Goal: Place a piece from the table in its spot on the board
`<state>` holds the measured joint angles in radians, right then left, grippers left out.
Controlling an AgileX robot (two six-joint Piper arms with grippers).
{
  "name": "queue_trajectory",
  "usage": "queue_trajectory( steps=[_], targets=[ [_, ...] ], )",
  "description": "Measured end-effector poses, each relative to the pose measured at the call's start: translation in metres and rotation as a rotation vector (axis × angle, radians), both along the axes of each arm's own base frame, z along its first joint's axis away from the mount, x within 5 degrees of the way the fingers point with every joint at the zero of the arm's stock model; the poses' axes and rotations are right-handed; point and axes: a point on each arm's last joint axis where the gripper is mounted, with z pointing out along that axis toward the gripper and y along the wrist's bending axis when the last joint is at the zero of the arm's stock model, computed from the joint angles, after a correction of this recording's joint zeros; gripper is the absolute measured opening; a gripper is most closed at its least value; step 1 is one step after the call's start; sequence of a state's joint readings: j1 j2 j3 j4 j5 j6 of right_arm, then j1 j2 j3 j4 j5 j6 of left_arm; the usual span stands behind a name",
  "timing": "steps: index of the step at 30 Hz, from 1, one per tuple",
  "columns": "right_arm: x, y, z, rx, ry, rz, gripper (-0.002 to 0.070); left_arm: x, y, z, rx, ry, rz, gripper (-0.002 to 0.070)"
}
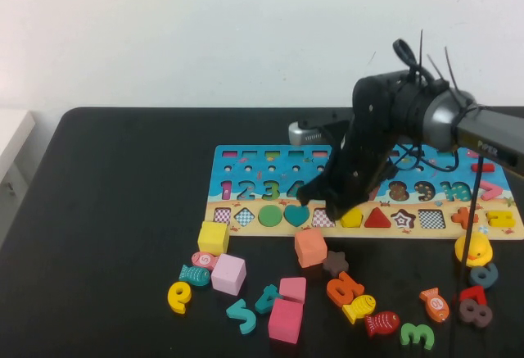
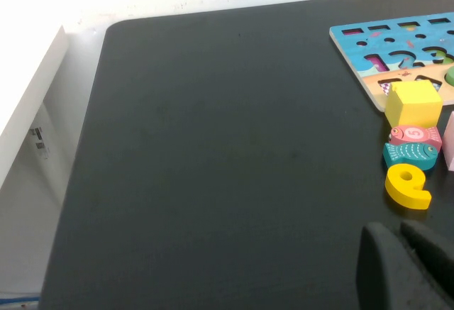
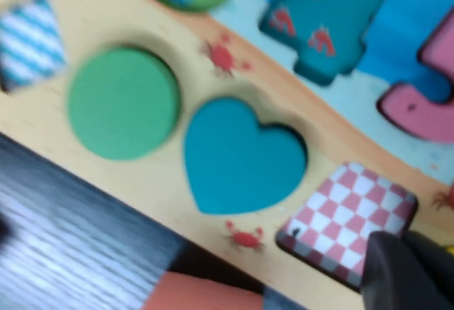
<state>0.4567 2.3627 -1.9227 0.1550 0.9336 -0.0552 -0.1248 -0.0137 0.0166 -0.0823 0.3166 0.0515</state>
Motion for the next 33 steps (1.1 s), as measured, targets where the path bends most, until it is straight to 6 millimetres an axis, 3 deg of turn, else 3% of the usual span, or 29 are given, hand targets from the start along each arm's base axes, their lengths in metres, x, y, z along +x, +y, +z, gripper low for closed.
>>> queue_trajectory(
  steps=[10,15,19,25,29,33],
  targets=[
    [0.000,0.000,-0.005,-0.020,0.020,0.009,0.0019,0.000,0.000,0.000,-0.003,0.000,0.001,-0.0001],
    [0.006,0.002,0.013,-0.019,-0.001,0.029,0.0019,0.000,0.000,0.000,-0.003,0.000,0.001,-0.0001],
    [0.010,-0.003,0.050,-0.074,-0.067,0.075,0.0019,0.000,0.000,0.000,-0.003,0.000,0.001,-0.0001],
    [0.004,-0.027,0.116,-0.254,-0.201,0.089,0.0019,0.000,0.000,0.000,-0.001,0.000,0.000,-0.0001],
    [-0.015,-0.040,0.163,-0.260,-0.280,0.075,0.0019,0.000,0.000,0.000,-0.001,0.000,0.000,-0.0001],
    [-0.050,-0.057,0.215,-0.233,-0.355,0.072,0.0019,0.000,0.000,0.000,-0.001,0.000,0.000,-0.0001]
  ],
)
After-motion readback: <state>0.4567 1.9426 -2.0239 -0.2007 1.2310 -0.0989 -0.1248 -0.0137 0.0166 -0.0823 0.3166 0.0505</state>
